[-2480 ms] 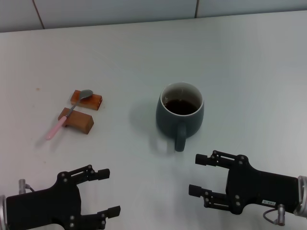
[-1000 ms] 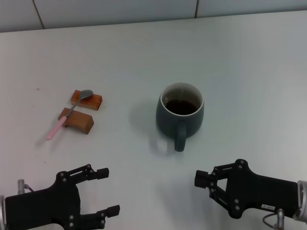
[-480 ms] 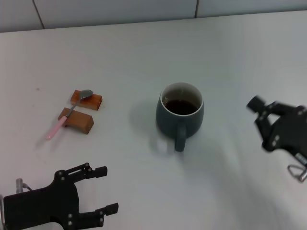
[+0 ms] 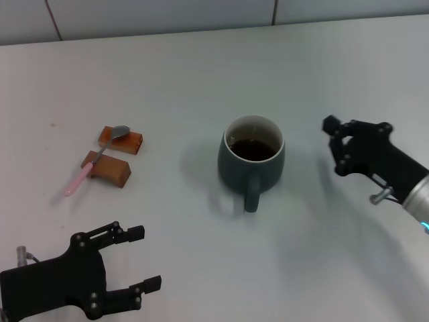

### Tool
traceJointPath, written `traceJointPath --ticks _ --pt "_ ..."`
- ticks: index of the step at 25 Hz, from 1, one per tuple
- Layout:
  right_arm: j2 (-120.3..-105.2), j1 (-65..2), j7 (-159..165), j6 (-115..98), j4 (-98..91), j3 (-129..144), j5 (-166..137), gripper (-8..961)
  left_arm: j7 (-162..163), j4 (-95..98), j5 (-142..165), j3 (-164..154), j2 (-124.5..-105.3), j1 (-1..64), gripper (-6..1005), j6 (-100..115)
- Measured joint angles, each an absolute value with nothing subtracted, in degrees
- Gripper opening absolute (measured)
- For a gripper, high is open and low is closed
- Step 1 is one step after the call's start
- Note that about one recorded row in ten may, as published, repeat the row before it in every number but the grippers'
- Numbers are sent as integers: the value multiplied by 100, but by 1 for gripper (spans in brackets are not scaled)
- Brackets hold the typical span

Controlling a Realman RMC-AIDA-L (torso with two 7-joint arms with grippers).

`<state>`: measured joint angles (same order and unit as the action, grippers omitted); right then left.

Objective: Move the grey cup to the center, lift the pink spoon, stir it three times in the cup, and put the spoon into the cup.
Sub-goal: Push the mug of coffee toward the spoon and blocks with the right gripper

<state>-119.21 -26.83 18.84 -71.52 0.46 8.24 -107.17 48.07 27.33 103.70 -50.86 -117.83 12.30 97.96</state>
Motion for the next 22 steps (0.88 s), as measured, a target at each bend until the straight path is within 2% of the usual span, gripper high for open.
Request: traceJointPath --ticks 5,22 --pt "-11934 -3064 1855 -6587 319 1230 -10721 24 4815 2733 10370 -5076 -11786 1230 813 9835" --pt "-11962 -3647 1804 -6025 1004 1224 -10723 28 4826 2733 10380 -5000 -11756 1225 814 9971"
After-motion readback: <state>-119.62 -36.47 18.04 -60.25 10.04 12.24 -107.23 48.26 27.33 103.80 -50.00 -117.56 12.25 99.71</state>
